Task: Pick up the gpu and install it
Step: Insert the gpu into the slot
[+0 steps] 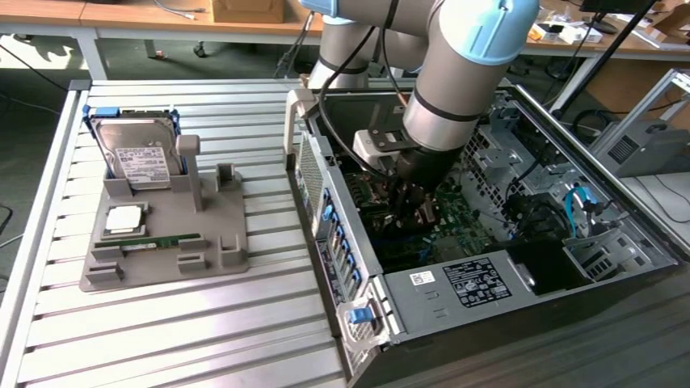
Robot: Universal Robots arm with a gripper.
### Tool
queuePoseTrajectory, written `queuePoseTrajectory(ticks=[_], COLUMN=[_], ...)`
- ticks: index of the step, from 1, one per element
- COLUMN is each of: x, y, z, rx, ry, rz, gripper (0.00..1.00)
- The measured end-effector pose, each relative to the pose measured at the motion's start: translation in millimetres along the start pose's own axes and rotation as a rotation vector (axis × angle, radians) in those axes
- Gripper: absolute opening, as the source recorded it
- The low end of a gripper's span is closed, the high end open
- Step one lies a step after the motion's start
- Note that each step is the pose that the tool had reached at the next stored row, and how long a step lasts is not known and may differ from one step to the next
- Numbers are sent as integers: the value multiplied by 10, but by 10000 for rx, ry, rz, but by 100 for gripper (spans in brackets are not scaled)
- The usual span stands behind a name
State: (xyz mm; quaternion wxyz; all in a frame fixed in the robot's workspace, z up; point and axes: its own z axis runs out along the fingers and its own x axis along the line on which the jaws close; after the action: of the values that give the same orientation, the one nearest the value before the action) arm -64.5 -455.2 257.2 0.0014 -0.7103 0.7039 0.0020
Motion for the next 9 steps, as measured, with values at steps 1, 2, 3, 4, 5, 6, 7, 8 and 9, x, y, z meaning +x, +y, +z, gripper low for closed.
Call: queuePoseTrajectory(ticks=[1, 2, 3, 4, 5, 6, 7, 8, 9], x=[0, 0, 0, 1, 1, 0, 0, 0, 0], y=[0, 0, 0, 0, 0, 0, 0, 0, 0], z=[4, 10, 18, 22, 24, 25, 26, 28, 28], rx=[0, 0, -1, -1, -1, -2, -1, 0, 0], ry=[-2, -1, 0, 2, 3, 3, 3, 0, -1], rz=[0, 0, 0, 0, 0, 0, 0, 0, 0], gripper=[27, 27, 27, 27, 27, 27, 27, 27, 27])
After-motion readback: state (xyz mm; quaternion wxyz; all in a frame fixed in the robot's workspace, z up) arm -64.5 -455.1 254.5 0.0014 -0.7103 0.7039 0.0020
